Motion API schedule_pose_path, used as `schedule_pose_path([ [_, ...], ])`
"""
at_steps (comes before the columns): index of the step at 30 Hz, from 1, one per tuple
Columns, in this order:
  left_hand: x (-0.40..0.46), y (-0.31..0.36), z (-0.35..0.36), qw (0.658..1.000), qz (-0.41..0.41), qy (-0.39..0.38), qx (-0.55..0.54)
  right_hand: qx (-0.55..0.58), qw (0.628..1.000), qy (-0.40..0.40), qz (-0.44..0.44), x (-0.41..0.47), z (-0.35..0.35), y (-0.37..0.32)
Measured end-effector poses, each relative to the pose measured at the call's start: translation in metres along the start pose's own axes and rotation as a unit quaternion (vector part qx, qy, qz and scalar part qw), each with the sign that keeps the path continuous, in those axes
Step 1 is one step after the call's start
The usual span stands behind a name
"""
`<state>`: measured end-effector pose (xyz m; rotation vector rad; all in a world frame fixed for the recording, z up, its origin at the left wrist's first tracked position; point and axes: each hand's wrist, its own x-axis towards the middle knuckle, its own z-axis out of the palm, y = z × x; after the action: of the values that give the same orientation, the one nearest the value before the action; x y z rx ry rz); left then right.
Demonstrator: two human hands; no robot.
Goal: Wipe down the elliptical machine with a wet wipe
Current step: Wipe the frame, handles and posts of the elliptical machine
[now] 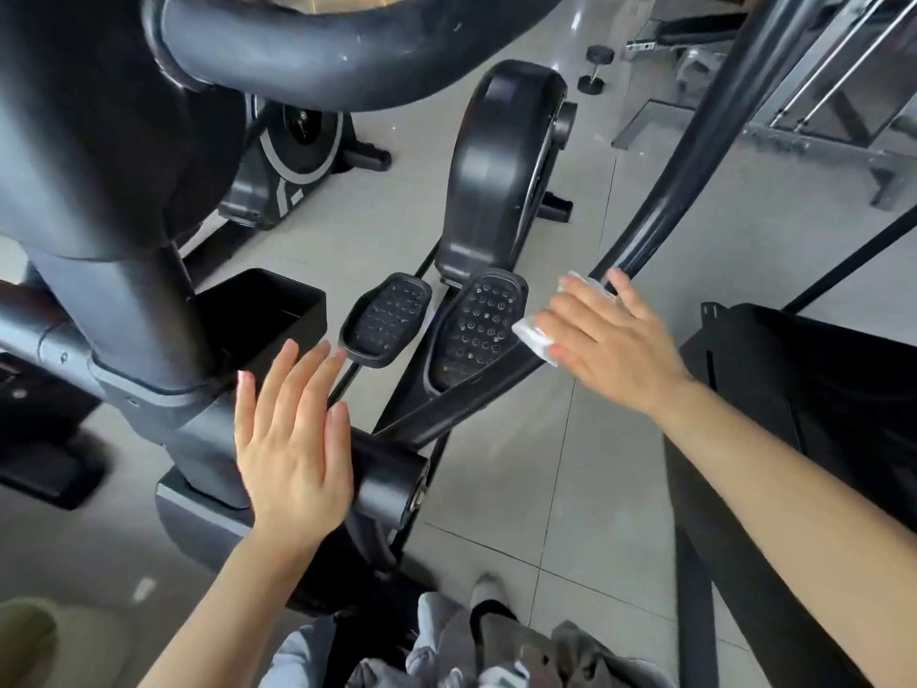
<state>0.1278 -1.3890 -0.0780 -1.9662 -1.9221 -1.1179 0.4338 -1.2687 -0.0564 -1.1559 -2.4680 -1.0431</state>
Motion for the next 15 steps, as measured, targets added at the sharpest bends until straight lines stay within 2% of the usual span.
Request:
schedule_pose_path([
  [2,-0.001,-0.001,0.002,1.0,0.0,0.008,0.003,0.076,0.995,-0.003,0.065,-0.001,-0.004,-0.019],
  [5,-0.001,-0.002,0.003,1.0,-0.007,0.021,0.001,0.265,0.953,0.004,0.144,0.003,-0.021,-0.095],
  [8,-0.001,-0.003,0.004,1.0,-0.005,0.024,-0.004,0.353,0.931,-0.006,0.087,0.01,-0.039,-0.142],
  [10,-0.002,-0.004,0.004,1.0,0.001,0.026,-0.004,0.339,0.941,-0.015,0.007,0.013,-0.041,-0.142],
  [12,-0.001,-0.003,0.003,1.0,0.004,0.025,-0.004,0.289,0.955,-0.037,-0.059,0.016,-0.034,-0.114],
  [15,-0.002,-0.001,0.003,1.0,-0.006,0.027,-0.011,0.169,0.982,-0.071,-0.034,0.006,-0.018,-0.038],
])
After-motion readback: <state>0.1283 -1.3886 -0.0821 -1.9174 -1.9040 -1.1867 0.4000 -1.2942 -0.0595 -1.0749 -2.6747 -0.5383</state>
